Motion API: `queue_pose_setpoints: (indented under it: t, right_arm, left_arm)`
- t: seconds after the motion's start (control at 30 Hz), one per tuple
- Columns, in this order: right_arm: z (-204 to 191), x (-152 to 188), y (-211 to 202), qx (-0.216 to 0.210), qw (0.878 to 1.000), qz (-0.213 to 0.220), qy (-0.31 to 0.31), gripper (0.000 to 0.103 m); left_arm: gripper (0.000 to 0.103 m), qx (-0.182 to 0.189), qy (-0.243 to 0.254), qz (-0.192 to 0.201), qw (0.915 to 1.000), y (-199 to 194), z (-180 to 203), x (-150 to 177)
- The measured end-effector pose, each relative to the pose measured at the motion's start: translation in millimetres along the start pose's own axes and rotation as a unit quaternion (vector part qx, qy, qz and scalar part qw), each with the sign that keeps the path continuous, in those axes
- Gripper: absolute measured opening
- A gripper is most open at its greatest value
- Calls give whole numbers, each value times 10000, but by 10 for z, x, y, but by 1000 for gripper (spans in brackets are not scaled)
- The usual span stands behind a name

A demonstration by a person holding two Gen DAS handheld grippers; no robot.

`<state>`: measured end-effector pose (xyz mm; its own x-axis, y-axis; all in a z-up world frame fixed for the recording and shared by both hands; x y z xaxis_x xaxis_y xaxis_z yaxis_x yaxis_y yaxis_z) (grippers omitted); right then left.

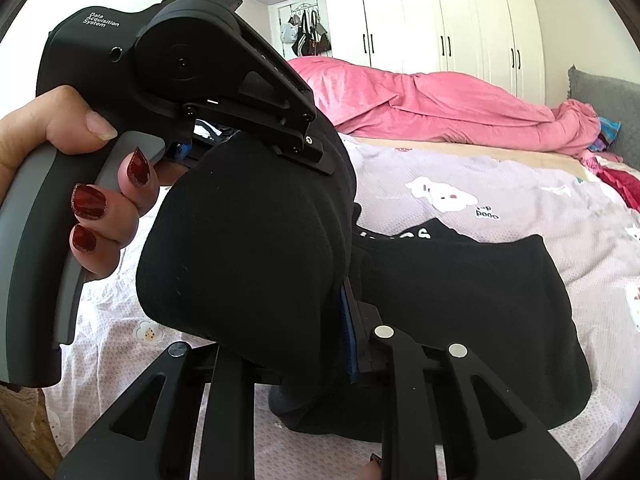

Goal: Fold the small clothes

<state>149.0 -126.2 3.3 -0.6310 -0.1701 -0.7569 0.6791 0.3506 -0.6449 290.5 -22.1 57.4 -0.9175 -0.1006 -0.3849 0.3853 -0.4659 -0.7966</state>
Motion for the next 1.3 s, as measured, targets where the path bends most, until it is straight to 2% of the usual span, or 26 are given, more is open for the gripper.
queue_pose_setpoints:
  t: [0.47, 0.73, 1.3]
  right_arm:
    - [244, 118, -149, 35, 9996, -203, 202, 18]
    - [409, 192, -216, -37, 9985, -211, 502, 18]
    - [658, 312, -310, -228, 9926, -299, 1153, 18]
  left_arm:
    - [11, -52, 224, -276, 9994, 256, 419, 13]
    - [11, -258, 382, -437, 9980, 426, 662, 16]
    - [13, -380, 581, -734, 9949, 721, 935, 52]
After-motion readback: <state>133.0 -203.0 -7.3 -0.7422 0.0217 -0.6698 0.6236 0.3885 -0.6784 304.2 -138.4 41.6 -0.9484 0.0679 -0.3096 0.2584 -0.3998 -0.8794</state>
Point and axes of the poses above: each gripper's, at about its wrist camera, not at the fingertips, and y roughly the way its jaws point, z to its right, x to its underside, the point moved 2 cm from there along y, roughly the way its jaws point, and after that the axes turned 9 degrees about -z, right-handed, at the moved point
